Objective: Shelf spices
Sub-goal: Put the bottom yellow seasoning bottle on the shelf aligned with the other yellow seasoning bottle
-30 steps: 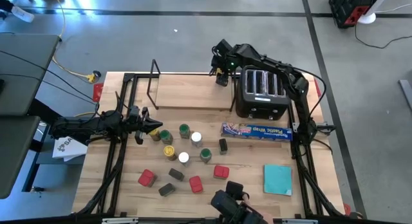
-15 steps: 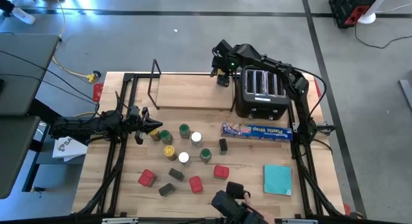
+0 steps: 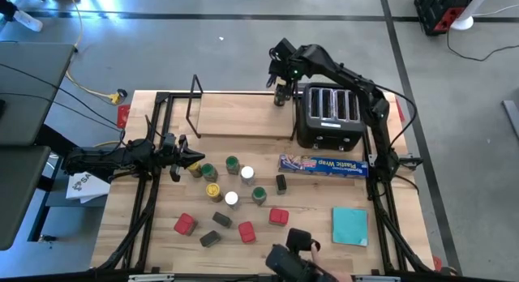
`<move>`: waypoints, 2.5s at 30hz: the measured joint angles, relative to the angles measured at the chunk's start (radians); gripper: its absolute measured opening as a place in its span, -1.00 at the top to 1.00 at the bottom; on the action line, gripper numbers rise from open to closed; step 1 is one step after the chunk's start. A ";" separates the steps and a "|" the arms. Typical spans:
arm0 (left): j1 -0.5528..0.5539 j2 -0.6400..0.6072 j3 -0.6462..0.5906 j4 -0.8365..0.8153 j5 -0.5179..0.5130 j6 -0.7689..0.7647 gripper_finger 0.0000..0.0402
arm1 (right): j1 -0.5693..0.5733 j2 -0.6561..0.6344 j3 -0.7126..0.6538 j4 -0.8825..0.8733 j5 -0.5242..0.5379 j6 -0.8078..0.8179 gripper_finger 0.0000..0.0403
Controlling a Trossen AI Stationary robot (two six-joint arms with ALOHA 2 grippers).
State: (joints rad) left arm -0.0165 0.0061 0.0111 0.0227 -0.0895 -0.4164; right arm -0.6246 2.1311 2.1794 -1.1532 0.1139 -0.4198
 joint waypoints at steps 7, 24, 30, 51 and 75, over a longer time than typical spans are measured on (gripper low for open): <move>0.000 0.000 0.000 0.000 0.000 -0.002 0.98 | 0.141 -0.002 0.154 -0.108 -0.063 -0.013 -0.50; 0.000 0.000 0.000 0.001 -0.001 -0.001 0.98 | 0.654 -0.012 0.161 -0.189 -0.217 0.047 -0.50; 0.000 0.000 0.000 0.002 -0.003 -0.001 0.98 | 0.759 -0.030 0.086 -0.190 -0.141 0.158 -0.50; 0.000 0.000 0.000 0.002 -0.018 -0.001 0.98 | 0.885 -0.686 -0.987 0.578 0.095 0.644 -0.50; 0.000 0.000 0.000 0.041 -0.141 -0.078 0.98 | 0.788 0.028 -0.229 0.760 -0.145 0.330 -0.50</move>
State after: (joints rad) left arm -0.0162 0.0059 0.0110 0.0637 -0.2305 -0.4946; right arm 0.1638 2.1596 1.9502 -0.3931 -0.0311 -0.0894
